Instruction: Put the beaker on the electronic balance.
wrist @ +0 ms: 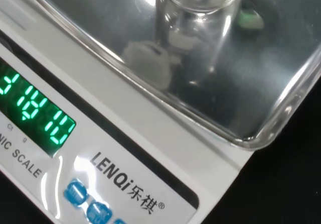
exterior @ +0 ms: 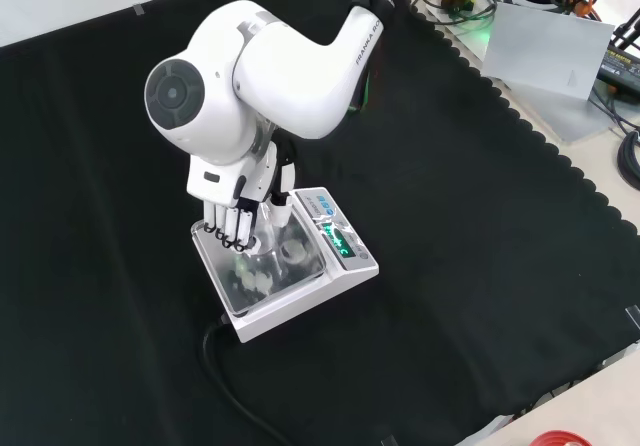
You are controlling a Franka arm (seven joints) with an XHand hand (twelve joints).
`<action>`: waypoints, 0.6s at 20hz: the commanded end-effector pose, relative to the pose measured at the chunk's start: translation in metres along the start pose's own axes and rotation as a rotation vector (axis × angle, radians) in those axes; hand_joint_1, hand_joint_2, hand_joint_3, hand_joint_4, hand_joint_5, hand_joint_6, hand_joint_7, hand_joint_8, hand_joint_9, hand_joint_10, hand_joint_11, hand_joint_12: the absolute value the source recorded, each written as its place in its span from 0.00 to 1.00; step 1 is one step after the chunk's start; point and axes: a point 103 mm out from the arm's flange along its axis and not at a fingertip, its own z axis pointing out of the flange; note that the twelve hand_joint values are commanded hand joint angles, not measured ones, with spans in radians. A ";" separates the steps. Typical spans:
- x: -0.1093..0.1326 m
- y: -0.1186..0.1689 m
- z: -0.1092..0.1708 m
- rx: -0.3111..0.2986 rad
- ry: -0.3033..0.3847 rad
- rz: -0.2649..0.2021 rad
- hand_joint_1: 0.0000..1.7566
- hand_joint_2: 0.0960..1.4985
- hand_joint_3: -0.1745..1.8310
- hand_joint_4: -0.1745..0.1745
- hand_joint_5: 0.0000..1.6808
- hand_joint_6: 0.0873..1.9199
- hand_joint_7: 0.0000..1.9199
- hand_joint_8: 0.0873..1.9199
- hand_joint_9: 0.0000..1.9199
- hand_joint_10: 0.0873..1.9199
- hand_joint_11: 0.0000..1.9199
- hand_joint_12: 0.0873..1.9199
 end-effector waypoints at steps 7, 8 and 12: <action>-0.002 -0.006 0.005 0.038 -0.035 0.015 0.48 0.62 0.00 0.62 0.01 0.00 0.00 0.00 0.00 0.00 0.00 0.58; -0.002 -0.007 0.005 0.044 -0.046 0.019 0.47 0.59 0.00 0.66 0.00 0.00 0.00 0.00 0.00 0.00 0.00 0.55; -0.007 -0.016 -0.001 0.011 -0.033 0.028 0.42 0.53 0.02 0.75 0.00 0.00 0.00 0.00 0.00 0.00 0.00 0.49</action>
